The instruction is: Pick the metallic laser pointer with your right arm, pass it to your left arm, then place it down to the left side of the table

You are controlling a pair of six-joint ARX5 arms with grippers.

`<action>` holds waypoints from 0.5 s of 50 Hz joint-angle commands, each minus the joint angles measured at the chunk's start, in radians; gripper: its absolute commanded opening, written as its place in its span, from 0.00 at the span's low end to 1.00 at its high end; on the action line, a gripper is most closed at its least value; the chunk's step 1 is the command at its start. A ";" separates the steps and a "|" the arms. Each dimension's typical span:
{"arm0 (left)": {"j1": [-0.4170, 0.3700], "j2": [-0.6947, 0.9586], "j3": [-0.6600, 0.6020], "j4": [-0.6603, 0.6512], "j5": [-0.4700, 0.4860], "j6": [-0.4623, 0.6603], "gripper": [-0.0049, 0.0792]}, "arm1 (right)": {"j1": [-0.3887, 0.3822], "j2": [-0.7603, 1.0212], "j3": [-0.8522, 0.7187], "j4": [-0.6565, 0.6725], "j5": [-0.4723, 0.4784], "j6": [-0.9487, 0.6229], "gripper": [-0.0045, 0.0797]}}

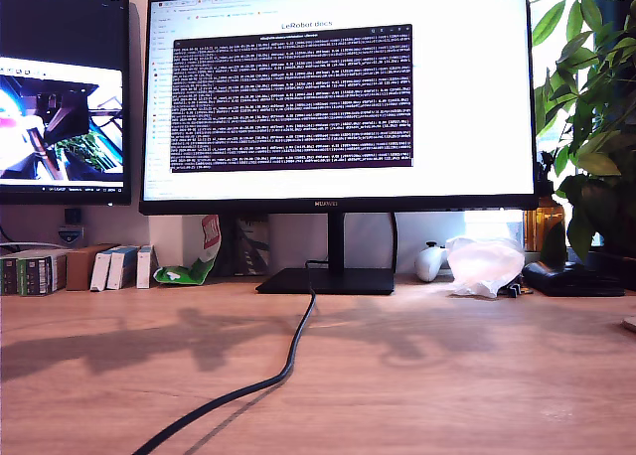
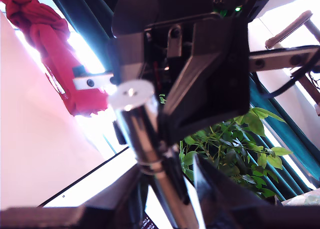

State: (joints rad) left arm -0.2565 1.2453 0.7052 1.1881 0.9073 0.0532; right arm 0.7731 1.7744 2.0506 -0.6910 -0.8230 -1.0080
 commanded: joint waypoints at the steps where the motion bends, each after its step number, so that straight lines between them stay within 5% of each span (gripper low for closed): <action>1: -0.003 0.008 0.004 -0.019 -0.006 0.006 0.03 | 0.024 -0.015 0.009 0.008 -0.014 0.018 0.06; 13: 0.014 0.008 0.006 -0.013 0.002 0.026 0.03 | 0.012 -0.015 0.009 0.006 0.010 0.017 0.22; 25: 0.053 0.008 0.006 -0.014 0.010 0.033 0.03 | -0.016 -0.023 0.009 0.007 0.023 0.017 0.23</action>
State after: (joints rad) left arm -0.2268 1.2453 0.7052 1.1755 0.9176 0.0704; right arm 0.7650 1.7744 2.0506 -0.6971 -0.7948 -1.0065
